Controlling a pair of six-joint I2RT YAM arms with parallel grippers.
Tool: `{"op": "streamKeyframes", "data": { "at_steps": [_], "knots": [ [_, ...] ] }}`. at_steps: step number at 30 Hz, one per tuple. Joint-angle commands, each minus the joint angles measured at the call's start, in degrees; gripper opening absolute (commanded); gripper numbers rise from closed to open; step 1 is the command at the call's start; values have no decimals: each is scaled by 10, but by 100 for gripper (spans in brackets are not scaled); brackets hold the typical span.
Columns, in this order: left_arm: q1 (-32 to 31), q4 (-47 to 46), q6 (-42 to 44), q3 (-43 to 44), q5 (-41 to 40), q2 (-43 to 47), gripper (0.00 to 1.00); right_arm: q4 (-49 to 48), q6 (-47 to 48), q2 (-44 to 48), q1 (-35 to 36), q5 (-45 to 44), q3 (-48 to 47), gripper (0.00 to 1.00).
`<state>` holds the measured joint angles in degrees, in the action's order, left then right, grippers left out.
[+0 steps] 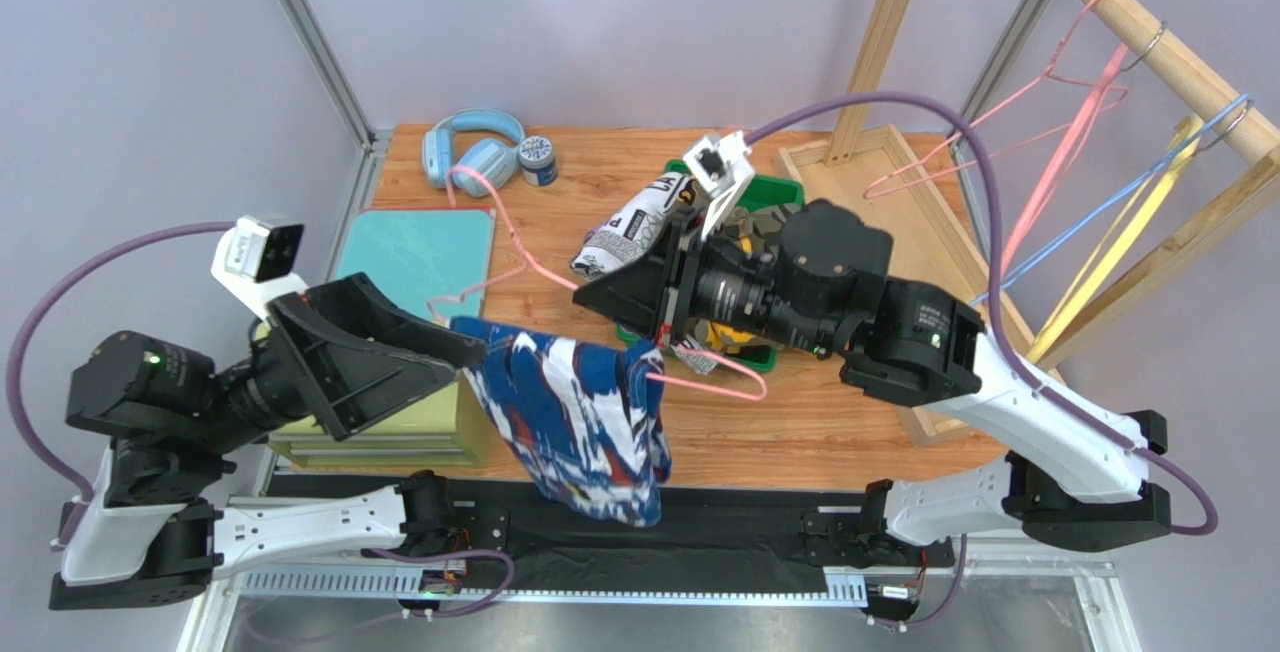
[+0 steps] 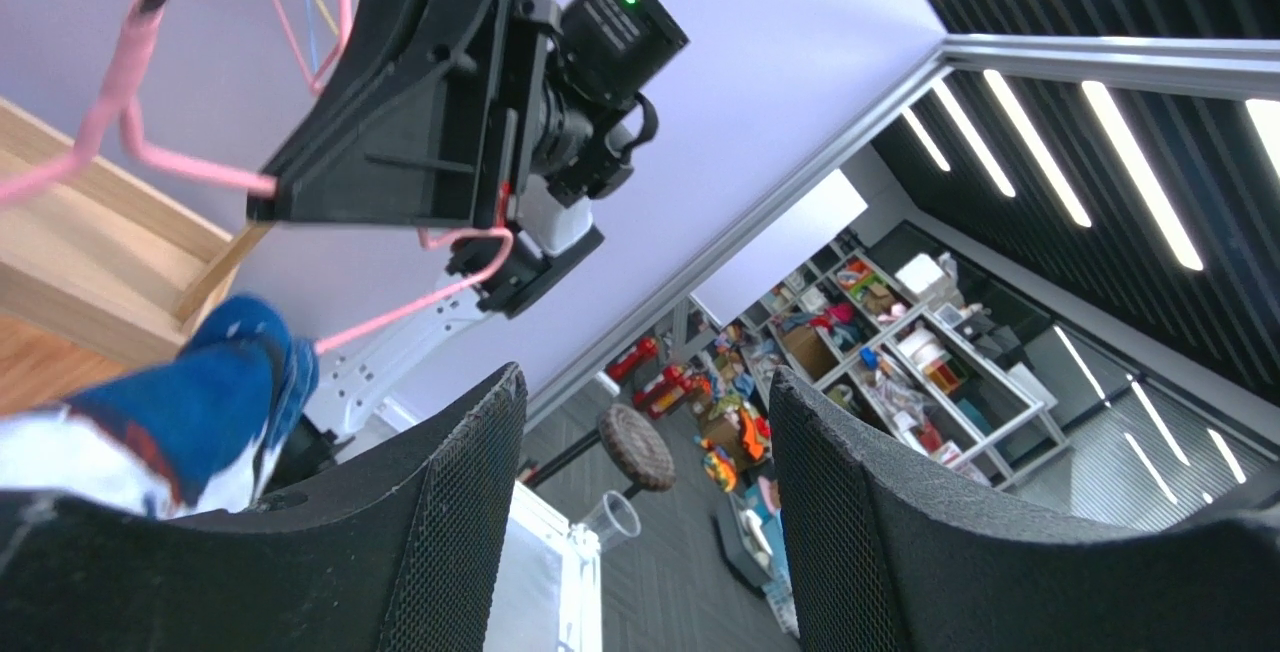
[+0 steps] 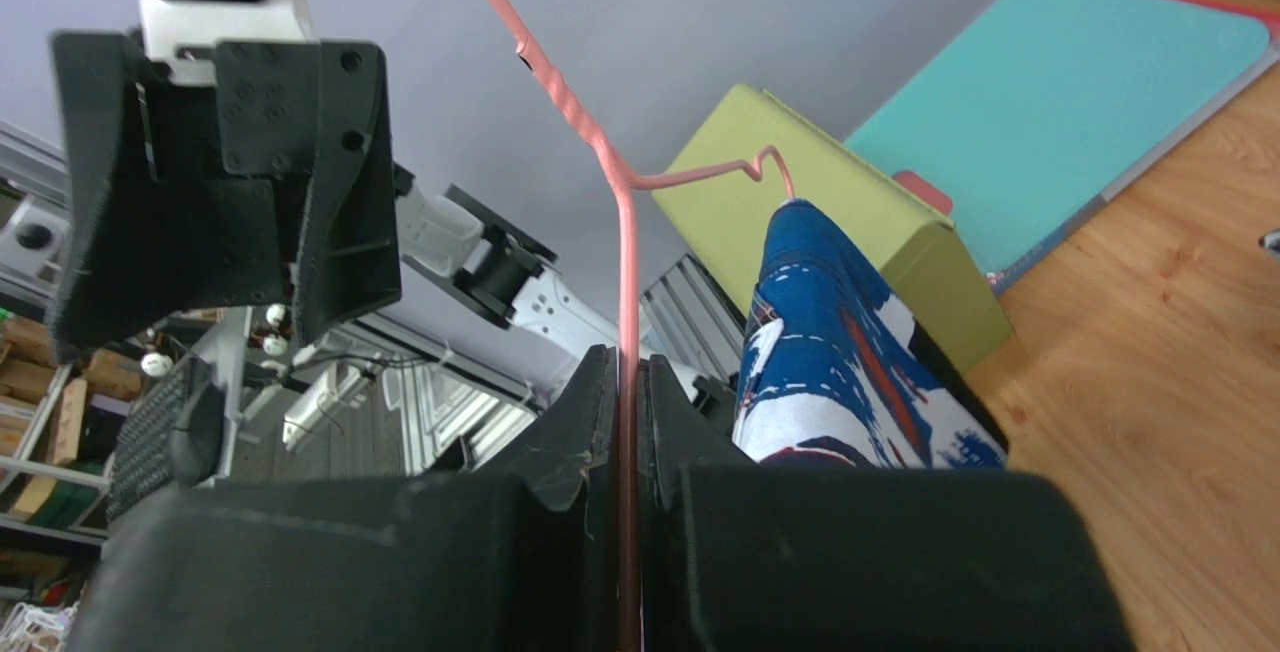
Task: Remove the trousers from the hanger
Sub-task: Grab a hanger with trousers on it with the right arm, then pass the hanger from the right arm to the left
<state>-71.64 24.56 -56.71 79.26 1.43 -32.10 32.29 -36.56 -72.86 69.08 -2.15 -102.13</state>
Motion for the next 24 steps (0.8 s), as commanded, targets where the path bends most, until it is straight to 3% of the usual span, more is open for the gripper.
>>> {"op": "streamKeyframes", "data": {
  "at_steps": [1, 8, 12, 20, 24],
  "knots": [
    [-1, -44, -16, -32, -13, -22, 67, -170, 8, 77, 31, -75, 68, 0],
    [-1, -53, -33, -51, -5, -51, 67, -256, -20, 138, 64, -116, 178, 0],
    [-1, -52, -62, -69, -13, -56, 67, -275, -15, 145, 76, -129, 193, 0],
    [-1, -41, -135, -126, -137, -35, 64, -318, -4, 169, 92, -159, 233, 0],
    [-1, -31, -114, -119, -198, -44, 66, -318, 10, 163, 119, -168, 229, 0]
  ]
}}
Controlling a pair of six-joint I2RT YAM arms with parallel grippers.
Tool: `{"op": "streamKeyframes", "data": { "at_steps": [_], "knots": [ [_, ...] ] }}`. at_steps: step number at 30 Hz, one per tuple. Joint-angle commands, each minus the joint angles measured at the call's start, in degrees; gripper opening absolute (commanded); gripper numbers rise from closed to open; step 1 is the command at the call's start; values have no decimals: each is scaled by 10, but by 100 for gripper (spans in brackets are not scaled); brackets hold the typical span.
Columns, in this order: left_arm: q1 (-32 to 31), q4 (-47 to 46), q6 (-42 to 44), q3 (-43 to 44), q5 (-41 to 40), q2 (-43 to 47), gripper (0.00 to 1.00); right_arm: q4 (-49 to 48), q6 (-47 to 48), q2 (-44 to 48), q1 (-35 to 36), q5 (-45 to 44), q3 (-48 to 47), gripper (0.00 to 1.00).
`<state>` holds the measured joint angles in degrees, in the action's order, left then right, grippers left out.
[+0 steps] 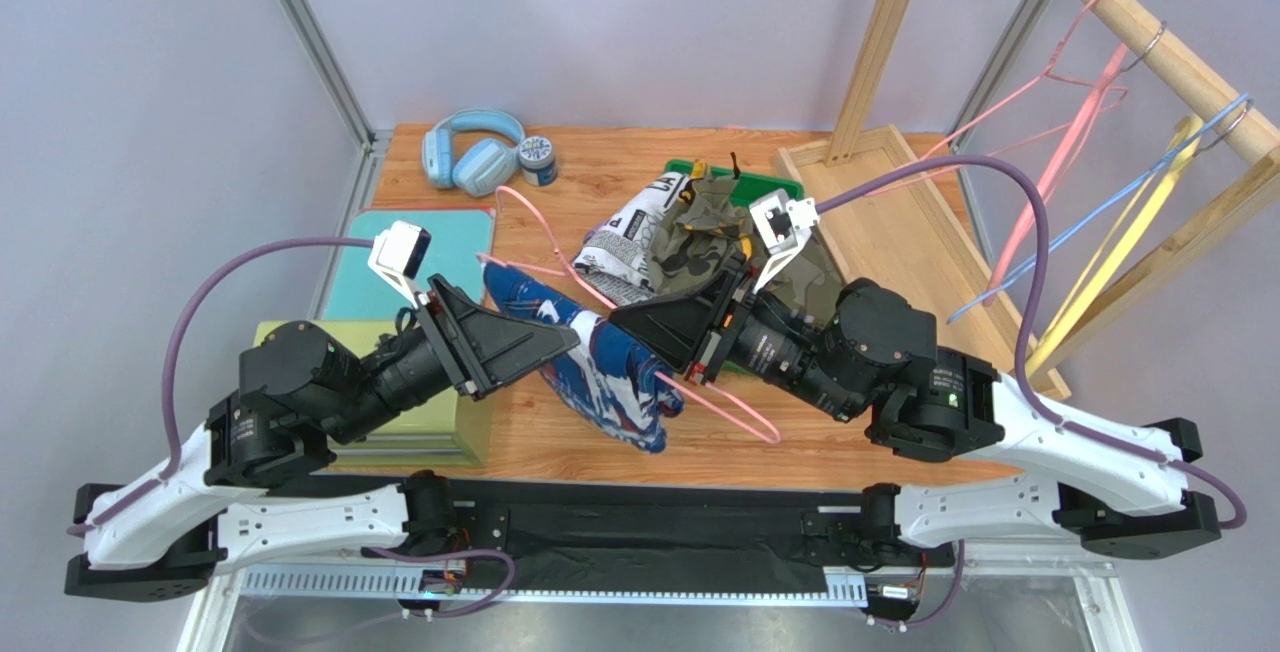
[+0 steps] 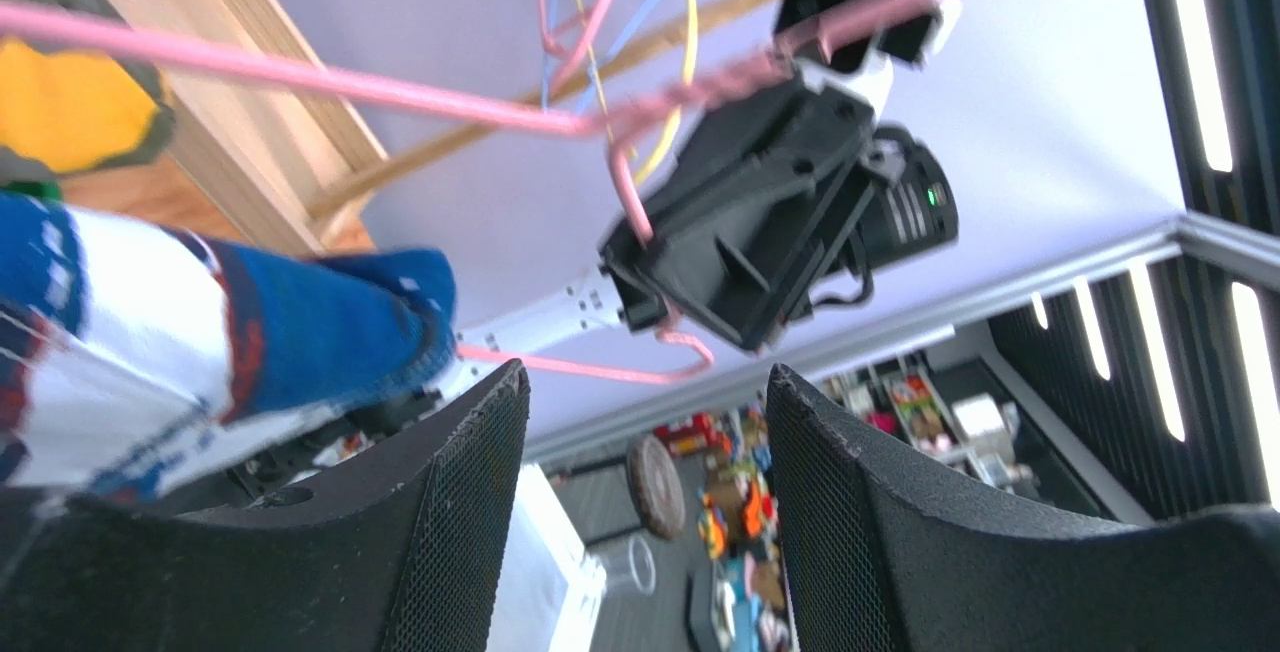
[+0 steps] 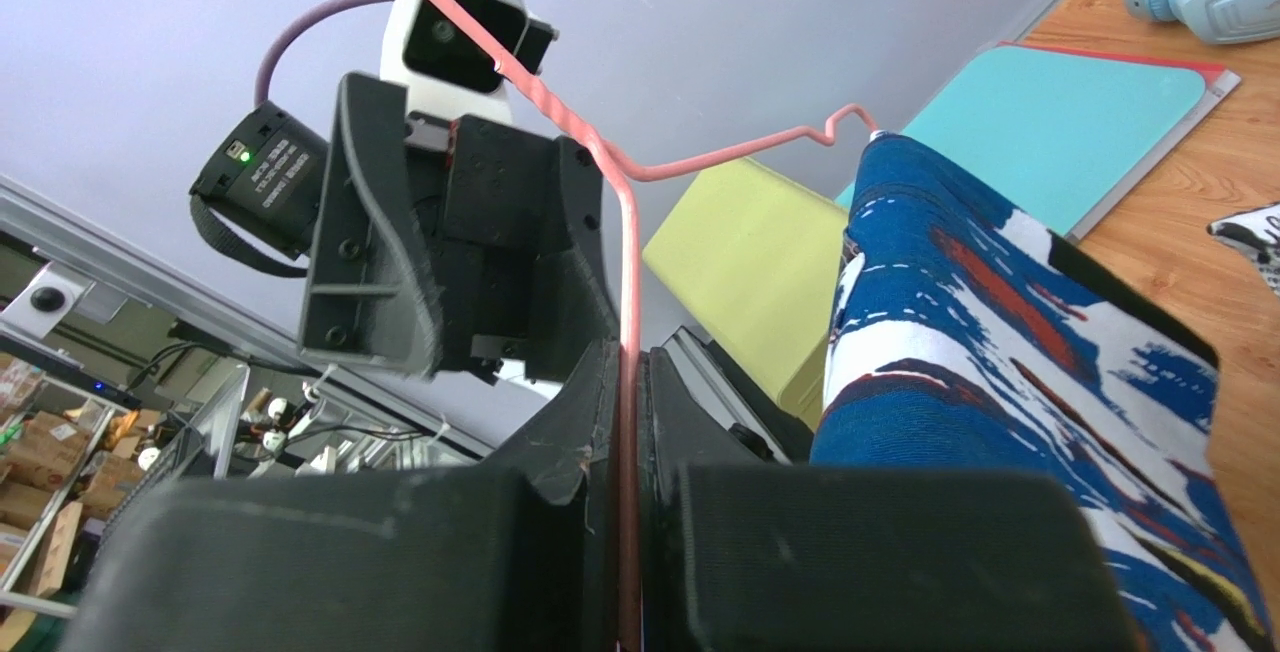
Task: Remove the trousers from the hanger
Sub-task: Pass the hanger from the right arm to the left
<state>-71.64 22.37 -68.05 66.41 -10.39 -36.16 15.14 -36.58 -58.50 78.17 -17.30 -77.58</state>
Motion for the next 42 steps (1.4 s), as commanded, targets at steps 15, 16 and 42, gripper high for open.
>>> {"op": "streamKeyframes", "data": {
  "at_steps": [15, 16, 42],
  "knots": [
    [-2, -26, 34, 54, -72, -59, 45, -154, 40, 3, 90, -50, -7, 0],
    [-1, -27, 35, 53, -70, -58, 41, -153, 37, 1, 90, -48, -7, 0],
    [-1, 8, 56, 93, 12, -10, 0, -17, 104, -35, 92, 43, -62, 18]
  ]
}}
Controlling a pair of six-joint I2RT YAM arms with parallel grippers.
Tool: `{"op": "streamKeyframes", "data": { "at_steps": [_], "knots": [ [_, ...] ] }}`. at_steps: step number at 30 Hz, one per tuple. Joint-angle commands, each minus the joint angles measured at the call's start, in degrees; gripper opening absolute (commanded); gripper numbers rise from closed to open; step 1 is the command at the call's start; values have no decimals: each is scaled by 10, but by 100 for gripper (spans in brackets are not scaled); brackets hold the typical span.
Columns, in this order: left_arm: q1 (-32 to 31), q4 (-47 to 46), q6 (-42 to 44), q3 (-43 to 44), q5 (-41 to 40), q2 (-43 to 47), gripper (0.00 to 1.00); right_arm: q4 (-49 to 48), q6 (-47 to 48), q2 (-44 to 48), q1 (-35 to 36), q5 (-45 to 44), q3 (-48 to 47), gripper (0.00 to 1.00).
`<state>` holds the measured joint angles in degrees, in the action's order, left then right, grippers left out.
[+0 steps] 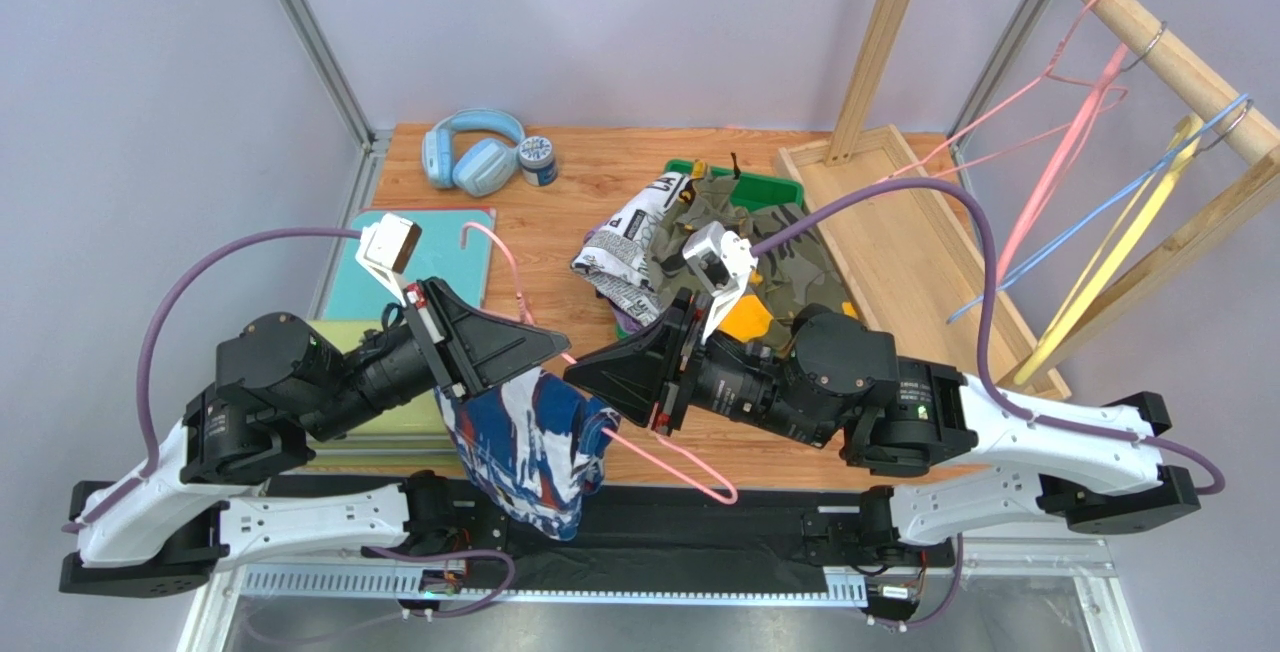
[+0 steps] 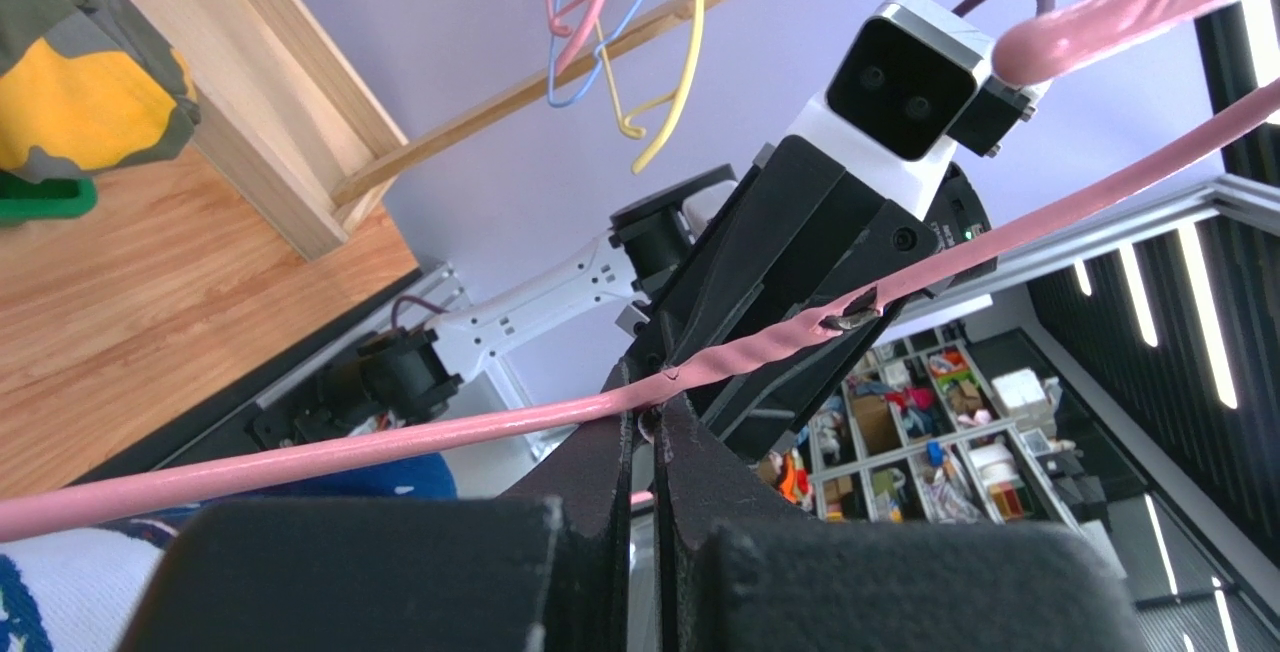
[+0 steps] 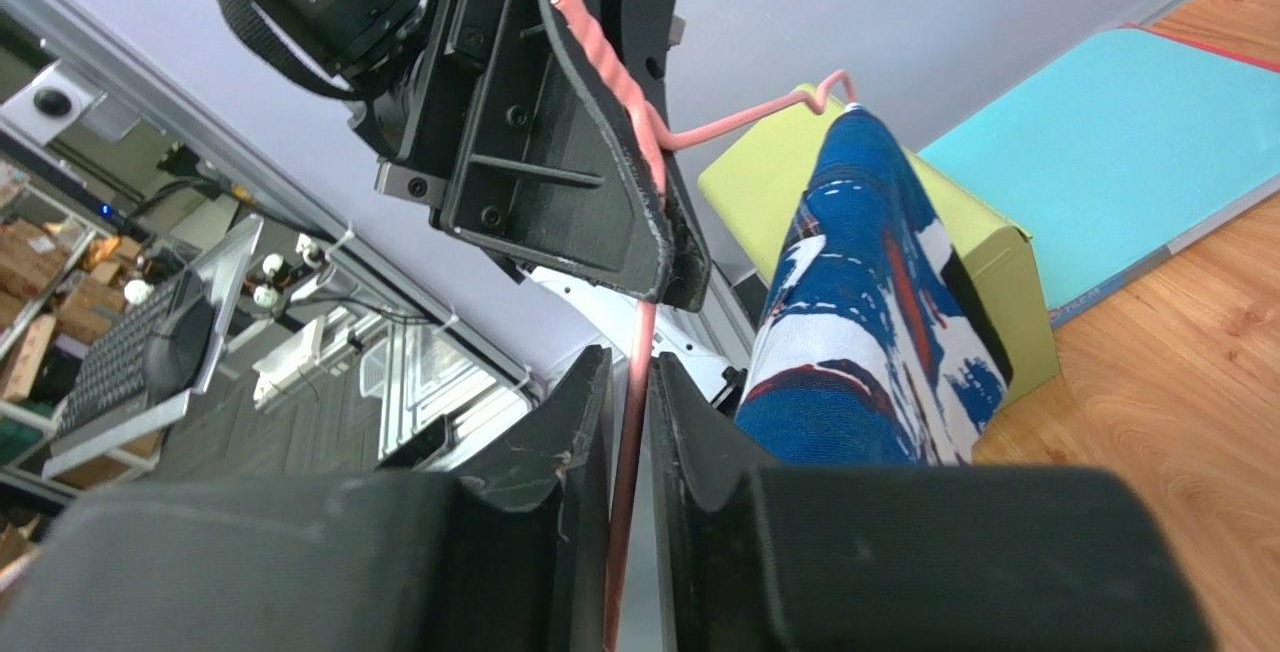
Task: Remove the trousers from the hanger
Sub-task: Pass the hanger from the right arm to the left
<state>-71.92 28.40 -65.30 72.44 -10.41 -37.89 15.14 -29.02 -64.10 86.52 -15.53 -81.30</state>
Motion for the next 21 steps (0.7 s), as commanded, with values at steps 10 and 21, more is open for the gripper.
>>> {"op": "streamKeyframes", "data": {
  "at_steps": [10, 21],
  "knots": [
    [2, -47, 22, 51, 45, 13, 0, 41, 167, 102, 9, -18, -4, 70],
    [2, -74, -4, 89, 119, 13, 0, -74, 382, 176, 8, 46, 207, 96]
  ]
}}
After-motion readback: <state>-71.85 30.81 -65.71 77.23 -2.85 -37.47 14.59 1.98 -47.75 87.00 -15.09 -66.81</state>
